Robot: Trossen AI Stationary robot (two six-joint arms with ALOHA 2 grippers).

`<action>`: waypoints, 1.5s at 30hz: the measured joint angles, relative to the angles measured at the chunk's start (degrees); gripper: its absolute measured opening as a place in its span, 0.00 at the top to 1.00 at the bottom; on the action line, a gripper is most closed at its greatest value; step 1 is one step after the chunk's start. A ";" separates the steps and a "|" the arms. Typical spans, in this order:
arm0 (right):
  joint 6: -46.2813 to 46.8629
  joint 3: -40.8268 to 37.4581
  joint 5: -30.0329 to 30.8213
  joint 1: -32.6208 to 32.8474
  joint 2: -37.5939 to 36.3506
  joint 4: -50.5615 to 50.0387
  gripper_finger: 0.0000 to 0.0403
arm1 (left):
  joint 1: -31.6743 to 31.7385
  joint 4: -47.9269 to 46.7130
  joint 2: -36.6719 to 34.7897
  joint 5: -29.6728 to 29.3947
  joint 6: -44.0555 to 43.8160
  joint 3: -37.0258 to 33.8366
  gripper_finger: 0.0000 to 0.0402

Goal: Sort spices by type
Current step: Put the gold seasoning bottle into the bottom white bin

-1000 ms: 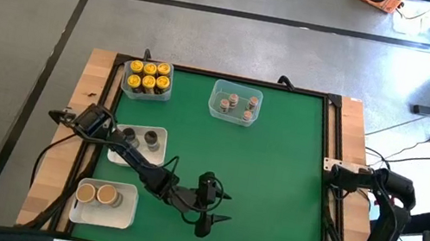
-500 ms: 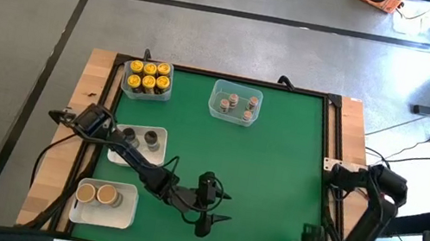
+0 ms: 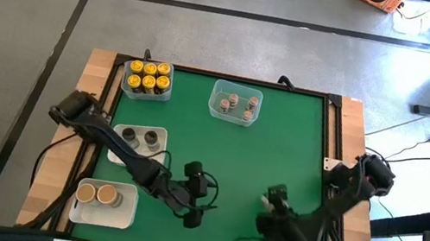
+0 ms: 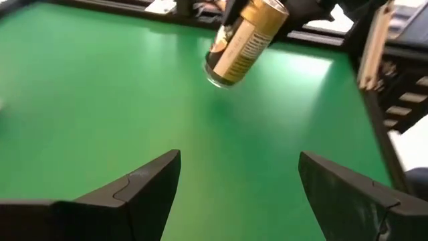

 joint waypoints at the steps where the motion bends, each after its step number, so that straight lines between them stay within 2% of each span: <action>1: -2.32 0.00 0.91 -1.44 0.00 0.14 0.30 | -0.05 -2.29 -1.09 -0.44 0.01 0.00 0.25; 6: -12.27 0.00 2.88 -9.03 -0.05 2.56 0.30 | -1.04 -11.28 -5.99 -2.56 -0.65 0.02 0.25; 9: -17.74 0.00 2.26 -13.20 -0.63 8.13 0.30 | -2.12 -16.16 -7.99 -3.27 -1.76 0.02 0.25; 18: -24.22 -0.68 -10.91 -21.74 -0.94 26.89 0.30 | -6.44 -28.63 -9.55 -7.08 -12.06 0.02 0.25; 25: -23.65 -0.74 -13.78 -22.36 -0.57 34.46 0.30 | -9.34 -29.11 -9.57 -7.38 -15.59 0.02 0.25; 32: -21.21 -0.72 -14.28 -22.28 2.66 35.41 0.29 | -9.97 -29.56 -9.57 -7.40 -16.79 0.02 0.25; 39: -20.86 0.37 -15.20 -22.28 3.46 36.18 0.04 | -9.97 -29.43 -9.57 -7.38 -16.75 0.02 0.25; 43: -20.68 3.83 -15.25 -21.76 2.95 32.09 0.05 | -9.93 -29.29 -9.57 -7.39 -16.79 0.02 0.25; 45: -20.14 5.38 -15.21 -21.03 2.37 26.63 0.07 | -9.63 -28.72 -9.57 -7.37 -16.75 0.02 0.25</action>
